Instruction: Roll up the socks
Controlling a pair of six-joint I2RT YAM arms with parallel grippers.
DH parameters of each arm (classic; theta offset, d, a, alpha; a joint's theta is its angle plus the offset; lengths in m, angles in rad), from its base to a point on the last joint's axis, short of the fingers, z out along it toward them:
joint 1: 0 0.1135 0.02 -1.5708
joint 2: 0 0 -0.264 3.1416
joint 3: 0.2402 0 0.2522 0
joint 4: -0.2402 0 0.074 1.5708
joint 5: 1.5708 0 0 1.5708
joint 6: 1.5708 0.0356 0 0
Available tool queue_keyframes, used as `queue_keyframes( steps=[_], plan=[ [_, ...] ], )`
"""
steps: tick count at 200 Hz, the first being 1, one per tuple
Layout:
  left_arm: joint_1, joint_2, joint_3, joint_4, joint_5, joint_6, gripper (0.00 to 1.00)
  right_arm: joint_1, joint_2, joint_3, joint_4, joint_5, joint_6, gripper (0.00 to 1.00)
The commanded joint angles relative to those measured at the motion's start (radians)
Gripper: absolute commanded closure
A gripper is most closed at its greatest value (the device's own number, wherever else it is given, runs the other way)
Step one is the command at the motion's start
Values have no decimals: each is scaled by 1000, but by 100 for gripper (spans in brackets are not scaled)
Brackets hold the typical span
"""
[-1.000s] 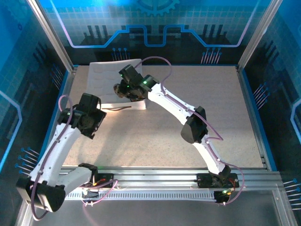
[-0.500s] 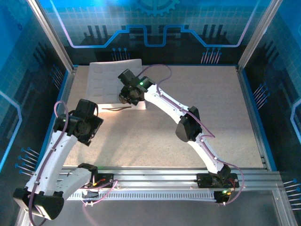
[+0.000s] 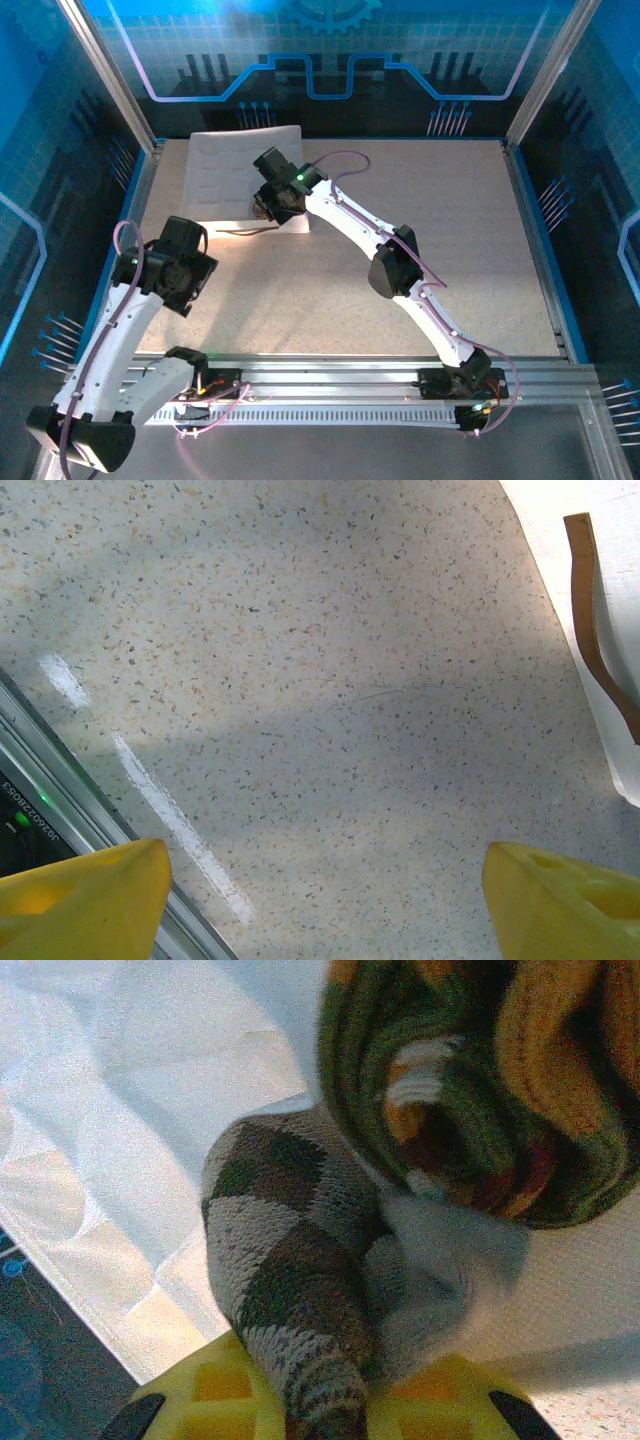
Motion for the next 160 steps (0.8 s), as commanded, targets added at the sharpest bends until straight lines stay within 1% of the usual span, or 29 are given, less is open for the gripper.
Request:
queue_keyframes(
  steps=[1, 22, 36, 78, 108, 135, 160],
  plan=[
    [10, -15, -11, -45, -5, 7, 19, -10, 59, 22, -52, -18, 138, 100],
    [10, -18, -16, -47, -5, 1, 19, -10, 72, 31, -57, -7, 179, 100],
    [10, -18, -19, -46, -5, -1, 19, -16, 93, 28, -51, -36, 212, 100],
    [10, -19, -25, -41, 3, -11, 19, -29, 132, 18, 22, -51, 256, 100],
    [10, -21, -27, -42, 5, -12, 19, -41, 139, 19, 60, -45, 267, 100],
    [10, -23, -25, -41, 5, -13, 19, -48, 127, 4, 27, -45, 255, 100],
    [10, -19, -16, -34, 8, -13, 19, -52, 97, -29, 32, -41, 222, 80]
  ],
)
